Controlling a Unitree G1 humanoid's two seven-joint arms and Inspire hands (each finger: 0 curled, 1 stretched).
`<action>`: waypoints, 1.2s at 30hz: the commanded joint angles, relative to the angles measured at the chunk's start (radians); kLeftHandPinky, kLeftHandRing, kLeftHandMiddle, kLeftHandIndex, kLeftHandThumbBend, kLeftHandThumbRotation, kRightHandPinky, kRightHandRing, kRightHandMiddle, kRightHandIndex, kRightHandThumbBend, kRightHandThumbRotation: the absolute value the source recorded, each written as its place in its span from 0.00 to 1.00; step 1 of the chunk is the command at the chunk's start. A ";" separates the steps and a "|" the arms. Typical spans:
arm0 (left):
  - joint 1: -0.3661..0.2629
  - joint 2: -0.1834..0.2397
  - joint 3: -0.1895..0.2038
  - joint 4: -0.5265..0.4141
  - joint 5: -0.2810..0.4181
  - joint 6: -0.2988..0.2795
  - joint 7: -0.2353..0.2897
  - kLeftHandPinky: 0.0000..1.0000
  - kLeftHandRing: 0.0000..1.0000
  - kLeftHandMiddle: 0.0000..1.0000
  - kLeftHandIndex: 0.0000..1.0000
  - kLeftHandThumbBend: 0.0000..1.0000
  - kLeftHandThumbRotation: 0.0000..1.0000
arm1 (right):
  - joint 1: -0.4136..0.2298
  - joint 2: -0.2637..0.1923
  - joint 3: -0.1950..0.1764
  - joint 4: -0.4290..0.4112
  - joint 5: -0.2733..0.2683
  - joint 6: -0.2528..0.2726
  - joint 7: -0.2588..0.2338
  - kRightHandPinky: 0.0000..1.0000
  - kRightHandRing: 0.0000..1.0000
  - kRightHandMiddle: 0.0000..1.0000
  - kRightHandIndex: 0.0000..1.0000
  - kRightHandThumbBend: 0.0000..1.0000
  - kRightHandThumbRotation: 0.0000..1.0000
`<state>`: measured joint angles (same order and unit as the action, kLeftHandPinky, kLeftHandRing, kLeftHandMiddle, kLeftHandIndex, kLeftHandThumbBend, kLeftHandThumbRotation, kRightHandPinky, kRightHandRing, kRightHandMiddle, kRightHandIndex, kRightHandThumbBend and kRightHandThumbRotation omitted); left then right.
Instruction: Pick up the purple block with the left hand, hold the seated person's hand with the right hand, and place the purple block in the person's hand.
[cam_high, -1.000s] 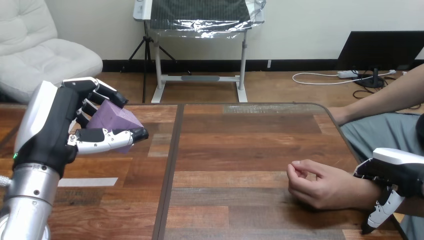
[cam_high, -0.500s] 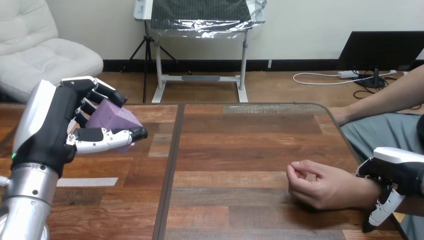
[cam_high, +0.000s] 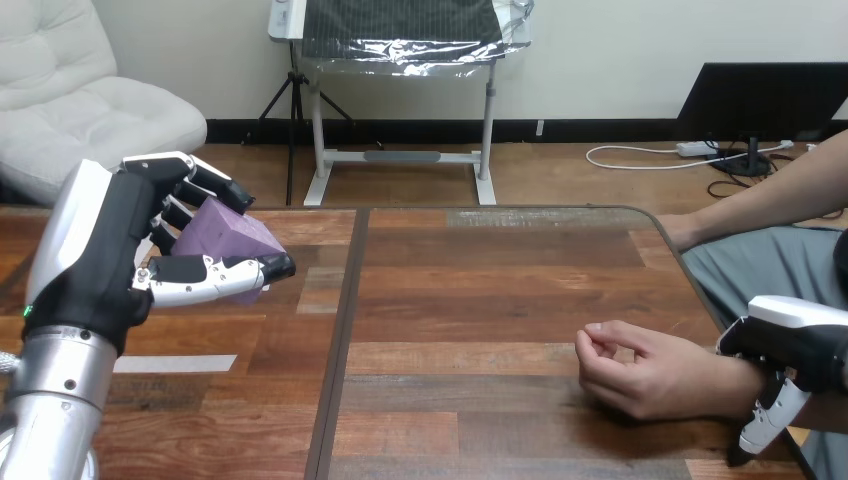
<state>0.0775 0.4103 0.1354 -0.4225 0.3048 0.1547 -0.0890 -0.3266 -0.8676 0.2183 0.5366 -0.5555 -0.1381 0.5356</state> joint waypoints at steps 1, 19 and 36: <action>-0.037 -0.007 0.015 -0.007 -0.014 -0.017 0.002 0.25 0.31 0.37 0.42 0.64 0.00 | -0.002 0.010 0.014 0.044 0.008 0.015 0.009 0.29 0.41 0.49 0.54 0.91 0.00; -0.063 -0.015 -0.004 0.051 -0.025 -0.050 0.011 0.25 0.31 0.37 0.42 0.64 0.00 | -0.024 0.010 -0.008 0.071 0.030 -0.061 -0.076 0.27 0.36 0.45 0.51 0.78 0.10; -0.110 -0.056 -0.013 0.109 -0.068 -0.025 0.000 0.27 0.34 0.39 0.43 0.64 0.00 | -0.065 0.020 -0.029 0.090 0.064 -0.094 -0.090 0.29 0.36 0.43 0.52 0.74 0.16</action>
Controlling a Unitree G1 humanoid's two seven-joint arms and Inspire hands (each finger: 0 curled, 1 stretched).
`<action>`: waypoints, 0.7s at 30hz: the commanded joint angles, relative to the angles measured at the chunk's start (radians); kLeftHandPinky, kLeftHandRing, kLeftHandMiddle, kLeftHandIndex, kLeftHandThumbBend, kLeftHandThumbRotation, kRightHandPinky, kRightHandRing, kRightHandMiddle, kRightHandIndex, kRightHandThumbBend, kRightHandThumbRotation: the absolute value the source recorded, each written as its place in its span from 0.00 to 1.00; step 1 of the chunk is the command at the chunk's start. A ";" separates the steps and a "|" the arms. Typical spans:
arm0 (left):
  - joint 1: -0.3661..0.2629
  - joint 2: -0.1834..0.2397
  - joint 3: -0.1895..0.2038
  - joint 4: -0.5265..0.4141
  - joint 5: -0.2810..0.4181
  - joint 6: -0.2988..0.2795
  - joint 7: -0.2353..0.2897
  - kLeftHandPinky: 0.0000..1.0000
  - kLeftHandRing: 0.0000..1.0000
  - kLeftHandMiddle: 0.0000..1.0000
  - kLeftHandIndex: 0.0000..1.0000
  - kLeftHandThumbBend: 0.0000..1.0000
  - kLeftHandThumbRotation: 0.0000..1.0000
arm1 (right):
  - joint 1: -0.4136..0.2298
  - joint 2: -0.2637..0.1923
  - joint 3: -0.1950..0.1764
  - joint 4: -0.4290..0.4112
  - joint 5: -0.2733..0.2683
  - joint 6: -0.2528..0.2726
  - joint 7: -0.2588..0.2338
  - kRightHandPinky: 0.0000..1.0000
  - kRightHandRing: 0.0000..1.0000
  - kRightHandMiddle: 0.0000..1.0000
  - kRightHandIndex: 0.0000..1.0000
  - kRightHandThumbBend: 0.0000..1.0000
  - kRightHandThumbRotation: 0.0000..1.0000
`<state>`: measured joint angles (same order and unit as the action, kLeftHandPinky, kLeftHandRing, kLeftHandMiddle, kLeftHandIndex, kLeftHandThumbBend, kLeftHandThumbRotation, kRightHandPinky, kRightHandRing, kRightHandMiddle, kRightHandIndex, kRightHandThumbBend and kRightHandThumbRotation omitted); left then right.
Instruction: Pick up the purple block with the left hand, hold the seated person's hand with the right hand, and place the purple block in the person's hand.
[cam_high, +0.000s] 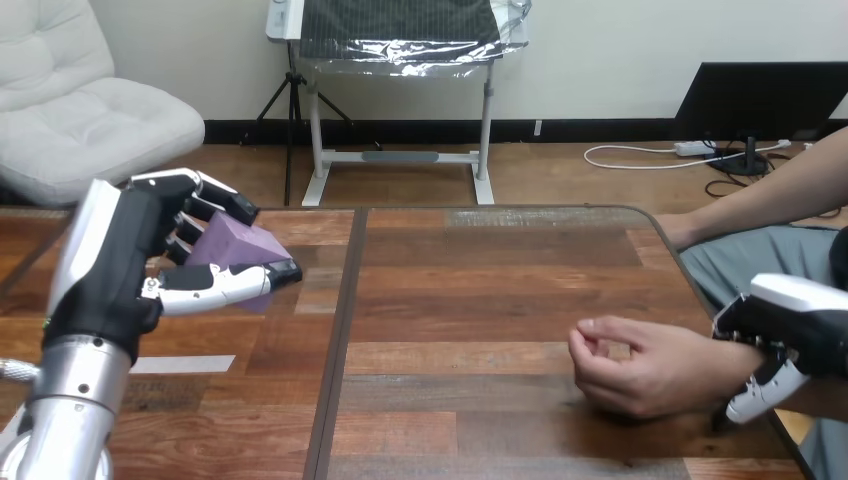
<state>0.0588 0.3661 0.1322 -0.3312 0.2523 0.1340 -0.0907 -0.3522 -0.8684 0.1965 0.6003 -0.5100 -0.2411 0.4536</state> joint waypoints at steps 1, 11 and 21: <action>-0.098 -0.014 -0.011 0.030 -0.019 -0.008 0.002 0.27 0.34 0.39 0.43 0.64 0.00 | -0.044 0.021 -0.009 0.020 0.021 0.014 -0.006 0.29 0.36 0.43 0.52 0.74 0.16; -0.142 -0.023 -0.021 0.113 -0.028 -0.041 0.002 0.28 0.36 0.41 0.44 0.64 0.00 | -0.063 0.028 -0.022 -0.002 0.040 0.009 -0.020 0.27 0.34 0.42 0.51 0.76 0.14; -0.198 -0.034 -0.032 0.223 -0.047 -0.087 0.002 0.29 0.37 0.41 0.44 0.64 0.00 | -0.090 0.030 -0.021 -0.010 0.067 0.011 -0.006 0.28 0.35 0.42 0.50 0.77 0.13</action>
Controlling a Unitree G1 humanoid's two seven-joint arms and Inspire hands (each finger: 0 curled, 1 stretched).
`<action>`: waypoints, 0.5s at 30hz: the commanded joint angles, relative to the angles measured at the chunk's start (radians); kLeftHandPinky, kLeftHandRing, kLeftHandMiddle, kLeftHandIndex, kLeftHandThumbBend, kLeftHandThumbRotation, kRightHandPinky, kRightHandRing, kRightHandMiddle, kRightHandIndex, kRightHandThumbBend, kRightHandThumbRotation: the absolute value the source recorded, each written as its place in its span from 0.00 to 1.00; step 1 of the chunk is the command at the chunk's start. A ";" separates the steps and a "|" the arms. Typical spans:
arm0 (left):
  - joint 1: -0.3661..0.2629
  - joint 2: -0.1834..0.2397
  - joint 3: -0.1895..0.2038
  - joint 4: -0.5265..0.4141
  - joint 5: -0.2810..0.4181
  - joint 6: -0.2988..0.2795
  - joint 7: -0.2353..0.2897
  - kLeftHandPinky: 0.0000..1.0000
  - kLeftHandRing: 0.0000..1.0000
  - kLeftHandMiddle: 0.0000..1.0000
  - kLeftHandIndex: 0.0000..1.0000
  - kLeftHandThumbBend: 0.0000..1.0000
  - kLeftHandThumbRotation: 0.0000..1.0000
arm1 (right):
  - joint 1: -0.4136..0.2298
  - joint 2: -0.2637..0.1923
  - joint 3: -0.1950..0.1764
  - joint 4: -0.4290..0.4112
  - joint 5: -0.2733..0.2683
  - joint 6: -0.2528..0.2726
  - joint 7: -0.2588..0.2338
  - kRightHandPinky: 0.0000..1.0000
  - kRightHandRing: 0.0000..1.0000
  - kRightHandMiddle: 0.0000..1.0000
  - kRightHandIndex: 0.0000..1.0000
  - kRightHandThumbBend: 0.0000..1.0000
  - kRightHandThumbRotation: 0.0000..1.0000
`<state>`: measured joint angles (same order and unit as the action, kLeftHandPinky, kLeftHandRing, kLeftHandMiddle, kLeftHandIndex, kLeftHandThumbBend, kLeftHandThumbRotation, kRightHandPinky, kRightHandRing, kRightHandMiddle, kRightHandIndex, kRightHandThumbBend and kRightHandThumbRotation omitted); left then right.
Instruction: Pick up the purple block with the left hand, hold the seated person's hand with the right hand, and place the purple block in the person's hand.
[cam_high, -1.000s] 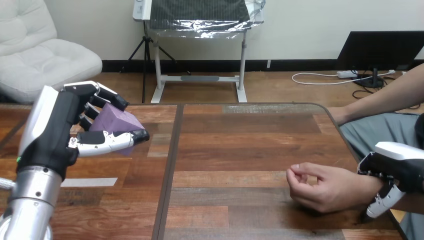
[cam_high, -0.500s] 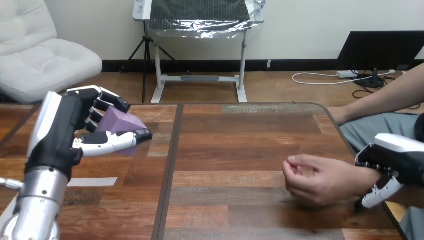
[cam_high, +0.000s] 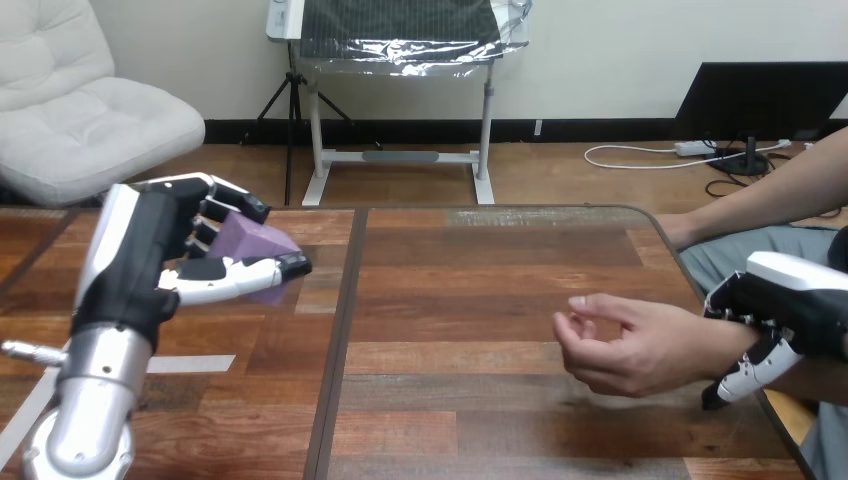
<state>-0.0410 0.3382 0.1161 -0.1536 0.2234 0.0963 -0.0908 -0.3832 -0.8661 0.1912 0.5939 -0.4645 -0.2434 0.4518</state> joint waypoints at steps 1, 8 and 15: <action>-0.106 -0.007 -0.019 0.061 -0.016 -0.055 0.005 0.29 0.37 0.41 0.44 0.64 0.00 | -0.062 0.028 -0.015 -0.007 0.023 0.016 -0.002 0.28 0.35 0.42 0.50 0.77 0.13; -0.148 -0.013 -0.036 0.140 -0.017 -0.084 0.014 0.31 0.38 0.42 0.44 0.65 0.00 | -0.073 0.035 -0.018 -0.033 0.034 0.032 0.006 0.32 0.38 0.45 0.52 0.78 0.15; -0.192 -0.024 -0.051 0.210 -0.018 -0.090 0.023 0.32 0.39 0.43 0.44 0.64 0.00 | -0.077 0.043 -0.020 -0.064 0.058 0.037 0.018 0.33 0.39 0.45 0.52 0.78 0.15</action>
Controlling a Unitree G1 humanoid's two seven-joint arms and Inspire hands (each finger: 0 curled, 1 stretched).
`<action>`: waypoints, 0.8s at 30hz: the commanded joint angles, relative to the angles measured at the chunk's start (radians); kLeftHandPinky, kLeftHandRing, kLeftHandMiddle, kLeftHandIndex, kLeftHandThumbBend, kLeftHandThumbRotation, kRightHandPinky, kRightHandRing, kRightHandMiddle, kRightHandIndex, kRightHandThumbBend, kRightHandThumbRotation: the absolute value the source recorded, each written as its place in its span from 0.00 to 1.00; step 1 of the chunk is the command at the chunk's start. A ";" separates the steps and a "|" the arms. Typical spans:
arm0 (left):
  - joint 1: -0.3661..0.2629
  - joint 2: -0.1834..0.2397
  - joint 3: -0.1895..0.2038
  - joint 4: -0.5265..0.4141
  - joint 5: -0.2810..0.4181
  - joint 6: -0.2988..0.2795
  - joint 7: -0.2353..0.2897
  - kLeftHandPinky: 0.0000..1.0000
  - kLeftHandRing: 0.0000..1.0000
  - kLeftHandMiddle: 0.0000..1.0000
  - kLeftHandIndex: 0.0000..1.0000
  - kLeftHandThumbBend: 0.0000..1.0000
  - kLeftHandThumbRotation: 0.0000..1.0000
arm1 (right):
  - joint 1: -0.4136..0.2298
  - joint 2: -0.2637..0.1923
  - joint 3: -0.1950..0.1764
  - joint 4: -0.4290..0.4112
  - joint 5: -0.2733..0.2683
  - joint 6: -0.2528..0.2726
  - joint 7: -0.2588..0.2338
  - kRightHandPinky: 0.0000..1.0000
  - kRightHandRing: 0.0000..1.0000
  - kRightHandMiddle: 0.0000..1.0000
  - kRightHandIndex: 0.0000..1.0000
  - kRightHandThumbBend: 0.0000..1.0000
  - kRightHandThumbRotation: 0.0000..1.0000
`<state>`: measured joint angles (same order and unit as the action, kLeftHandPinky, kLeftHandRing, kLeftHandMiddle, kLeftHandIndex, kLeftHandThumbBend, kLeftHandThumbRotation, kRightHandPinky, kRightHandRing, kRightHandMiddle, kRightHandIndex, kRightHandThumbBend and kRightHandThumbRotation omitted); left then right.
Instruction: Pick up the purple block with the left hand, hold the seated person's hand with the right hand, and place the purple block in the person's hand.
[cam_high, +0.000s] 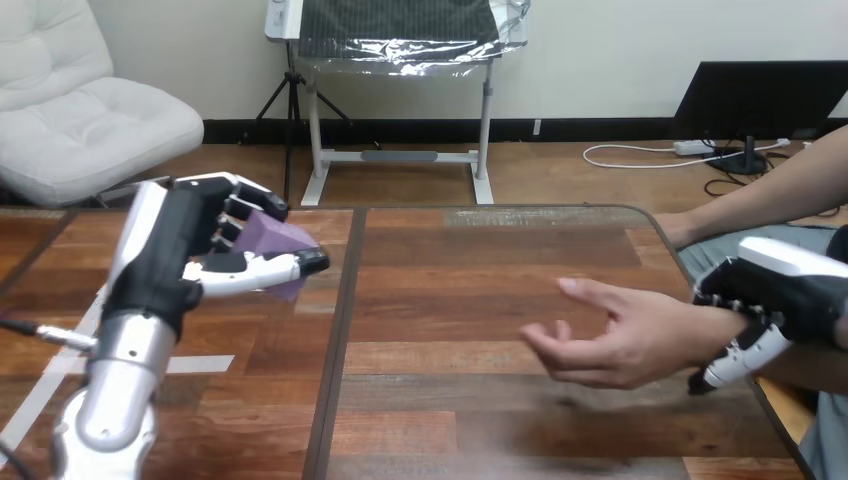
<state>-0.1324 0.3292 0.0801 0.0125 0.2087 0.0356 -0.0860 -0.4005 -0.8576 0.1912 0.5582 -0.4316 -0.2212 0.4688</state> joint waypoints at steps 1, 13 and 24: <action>-0.110 -0.018 -0.019 0.055 -0.002 -0.025 0.020 0.32 0.39 0.43 0.44 0.64 0.00 | -0.060 0.037 -0.021 -0.034 0.030 0.017 0.004 0.34 0.39 0.45 0.51 0.77 0.15; -0.190 -0.040 -0.047 0.173 0.001 -0.035 0.037 0.34 0.41 0.45 0.46 0.64 0.00 | -0.068 0.061 -0.018 -0.070 0.063 0.018 0.020 0.32 0.38 0.44 0.50 0.77 0.16; -0.259 -0.074 -0.066 0.274 -0.010 -0.059 0.048 0.35 0.42 0.45 0.47 0.66 0.00 | -0.077 0.082 -0.016 -0.102 0.068 0.029 0.032 0.33 0.38 0.44 0.50 0.79 0.18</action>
<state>-0.2819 0.2774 0.0239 0.2557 0.2072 0.0155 -0.0576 -0.4300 -0.8098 0.1911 0.4676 -0.3863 -0.2127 0.4988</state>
